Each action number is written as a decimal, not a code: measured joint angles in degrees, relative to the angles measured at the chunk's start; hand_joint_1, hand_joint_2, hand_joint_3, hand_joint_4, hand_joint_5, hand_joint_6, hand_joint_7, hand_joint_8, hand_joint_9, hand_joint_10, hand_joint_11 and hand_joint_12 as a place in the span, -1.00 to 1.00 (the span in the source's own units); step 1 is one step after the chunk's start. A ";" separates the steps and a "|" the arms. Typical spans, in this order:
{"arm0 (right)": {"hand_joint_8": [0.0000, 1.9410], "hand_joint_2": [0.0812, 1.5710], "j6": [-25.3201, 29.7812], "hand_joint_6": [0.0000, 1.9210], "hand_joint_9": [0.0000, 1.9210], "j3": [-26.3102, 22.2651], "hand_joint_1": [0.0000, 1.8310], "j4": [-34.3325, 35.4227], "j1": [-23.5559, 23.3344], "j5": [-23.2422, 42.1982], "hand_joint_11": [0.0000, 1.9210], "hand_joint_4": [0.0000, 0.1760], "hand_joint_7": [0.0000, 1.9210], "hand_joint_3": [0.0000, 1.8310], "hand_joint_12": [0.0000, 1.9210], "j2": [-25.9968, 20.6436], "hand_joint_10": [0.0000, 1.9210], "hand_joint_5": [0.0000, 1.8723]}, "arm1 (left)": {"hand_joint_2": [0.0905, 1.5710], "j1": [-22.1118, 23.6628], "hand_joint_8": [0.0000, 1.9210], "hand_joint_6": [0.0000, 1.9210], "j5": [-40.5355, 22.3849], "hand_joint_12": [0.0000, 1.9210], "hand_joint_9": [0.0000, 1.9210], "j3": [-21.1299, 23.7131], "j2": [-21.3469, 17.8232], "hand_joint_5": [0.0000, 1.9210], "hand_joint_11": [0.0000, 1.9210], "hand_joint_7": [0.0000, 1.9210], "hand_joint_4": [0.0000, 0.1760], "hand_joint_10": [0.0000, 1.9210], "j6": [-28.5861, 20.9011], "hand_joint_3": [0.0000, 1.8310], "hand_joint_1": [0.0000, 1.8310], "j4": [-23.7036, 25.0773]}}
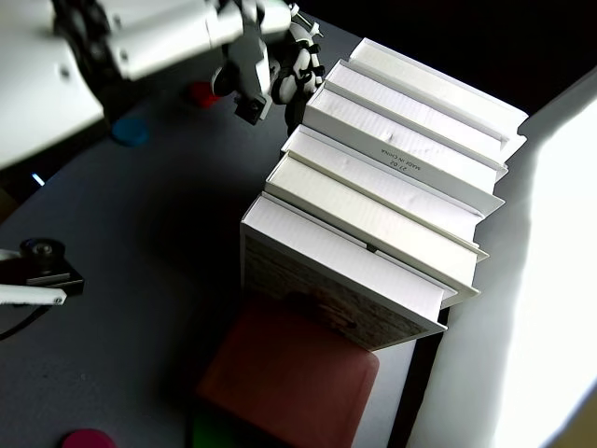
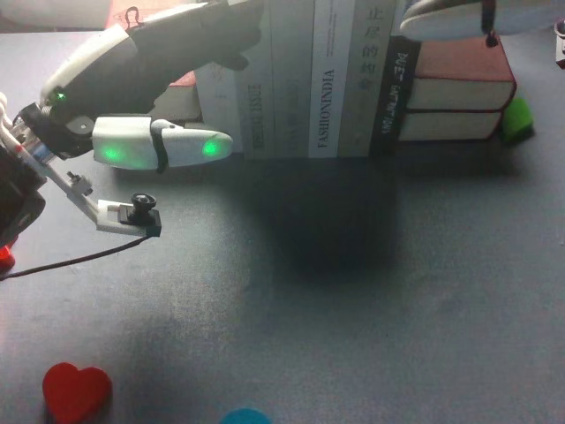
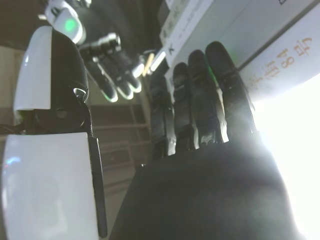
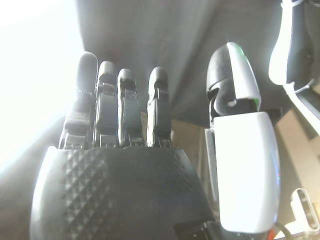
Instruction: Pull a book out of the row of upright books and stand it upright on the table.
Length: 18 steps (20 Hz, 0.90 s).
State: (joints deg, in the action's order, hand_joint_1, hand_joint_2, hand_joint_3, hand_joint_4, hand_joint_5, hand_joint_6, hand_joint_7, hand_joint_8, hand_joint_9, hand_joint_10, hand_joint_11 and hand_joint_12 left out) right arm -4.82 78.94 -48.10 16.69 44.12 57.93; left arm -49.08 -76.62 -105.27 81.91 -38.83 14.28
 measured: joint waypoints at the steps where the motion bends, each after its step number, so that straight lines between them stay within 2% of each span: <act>1: -1.00 0.39 -0.17 -0.99 -0.92 0.94 -0.13 -0.20 -0.17 -1.79 -1.00 0.58 -0.95 -0.99 0.02 0.70 -0.99 -0.63 | 0.17 0.35 -1.00 -1.00 -0.07 0.23 -0.68 0.00 0.00 -0.61 -1.00 -0.71 -0.18 -0.98 0.00 -0.99 0.29 0.11; 2: -1.00 0.42 -0.15 -1.00 -0.99 1.92 -0.18 -0.85 -0.72 -3.89 -1.00 0.57 -0.99 -0.99 -0.39 1.73 -1.00 -0.63 | 0.19 0.46 -1.00 -1.00 -0.50 0.18 -0.68 0.00 0.00 -0.62 -1.00 -0.73 -0.15 -0.99 -0.02 -0.98 0.30 0.02; 3: -1.00 0.45 -0.33 -0.99 -1.00 2.56 -0.22 -1.40 -0.90 -5.20 -1.00 0.87 -1.00 -1.00 -0.84 2.32 -1.00 -0.65 | 0.21 0.48 -1.00 -1.00 -0.46 0.17 -0.69 0.00 0.00 -0.63 -1.00 -0.74 -0.18 -0.99 0.00 -0.98 0.31 0.04; 4: -1.00 0.47 -0.79 -0.99 -1.00 3.06 -0.26 -2.01 -0.90 -6.80 -1.00 0.97 -1.00 -0.99 -0.97 2.97 -1.00 -0.67 | 0.22 0.46 -1.00 -1.00 -0.44 0.17 -0.69 0.00 0.00 -0.65 -1.00 -0.74 -0.39 -0.99 -0.02 -0.98 0.32 0.15; 6: -1.00 0.48 -1.25 -1.00 -1.00 4.11 -0.33 -2.40 -0.87 -8.92 -1.00 1.00 -1.00 -0.99 -1.00 4.28 -1.00 -0.68 | 0.20 0.46 -1.00 -1.00 -0.44 0.19 -0.68 0.00 0.00 -0.64 -1.00 -0.73 -0.43 -0.99 0.00 -0.99 0.28 0.11; 9: -1.00 0.47 -1.27 -1.00 -1.00 5.53 -0.50 -3.63 -0.90 -11.19 -1.00 1.00 -1.00 -1.00 -1.00 5.62 -1.00 -0.71 | 0.18 0.46 -1.00 -0.99 -0.42 0.22 -0.68 0.00 0.00 -0.63 -1.00 -0.72 -0.79 -0.99 0.00 -1.00 0.28 0.11; 11: -1.00 0.45 -1.22 -0.99 -1.00 5.79 -0.46 -4.70 -1.53 -11.93 -1.00 1.00 -1.00 -1.00 -1.00 5.79 -1.00 -0.68 | 0.17 0.48 -1.00 -0.99 -0.44 0.25 -0.68 0.00 0.00 -0.61 -1.00 -0.71 -0.71 -0.99 0.00 -1.00 0.29 0.13; 12: -1.00 0.46 -1.22 -0.99 -1.00 6.12 -0.48 -4.66 -1.75 -12.00 -1.00 1.00 -1.00 -1.00 -1.00 5.88 -1.00 -0.68 | 0.16 0.48 -1.00 -0.99 -0.46 0.28 -0.67 0.00 0.00 -0.61 -1.00 -0.71 -0.76 -0.99 0.00 -1.00 0.26 0.15; 13: -1.00 0.47 -1.22 -0.99 -1.00 6.23 -0.47 -4.70 -2.16 -12.72 -1.00 1.00 -1.00 -1.00 -1.00 5.88 -1.00 -0.69 | 0.16 0.48 -0.99 -0.99 -0.52 0.28 -0.67 0.00 0.00 -0.60 -1.00 -0.70 -0.62 -0.98 -0.02 -1.00 0.26 0.15; 15: -1.00 0.47 -1.27 -0.99 -1.00 6.78 -0.44 -5.31 -2.58 -14.25 -1.00 1.00 -1.00 -1.00 -1.00 5.88 -1.00 -0.67 | 0.18 0.48 -0.99 -0.99 -0.50 0.28 -0.66 0.00 0.00 -0.60 -1.00 -0.70 -0.54 -0.98 0.00 -1.00 0.27 0.09; 16: -1.00 0.48 -1.36 -0.98 -1.00 6.82 -0.38 -5.51 -2.89 -15.45 -1.00 1.00 -1.00 -1.00 -1.00 5.88 -1.00 -0.65 | 0.18 0.48 -0.99 -0.99 -0.50 0.28 -0.66 0.00 0.00 -0.60 -1.00 -0.69 -0.58 -0.98 0.00 -1.00 0.27 0.11; 18: -1.00 0.49 -1.88 -0.99 -1.00 6.99 -0.41 -5.51 -2.95 -16.48 -1.00 0.97 -1.00 -0.99 -1.00 5.84 -1.00 -0.66 | 0.17 0.46 -0.99 -1.00 -0.52 0.25 -0.64 0.00 0.00 -0.60 -1.00 -0.69 -0.67 -0.97 0.00 -1.00 0.27 0.13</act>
State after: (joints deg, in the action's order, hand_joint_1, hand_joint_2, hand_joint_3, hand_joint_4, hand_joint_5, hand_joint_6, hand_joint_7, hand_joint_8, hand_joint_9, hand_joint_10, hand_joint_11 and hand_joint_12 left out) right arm -6.70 85.93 -53.60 13.74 27.64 63.77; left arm -48.62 -77.14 -105.27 81.91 -38.83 14.41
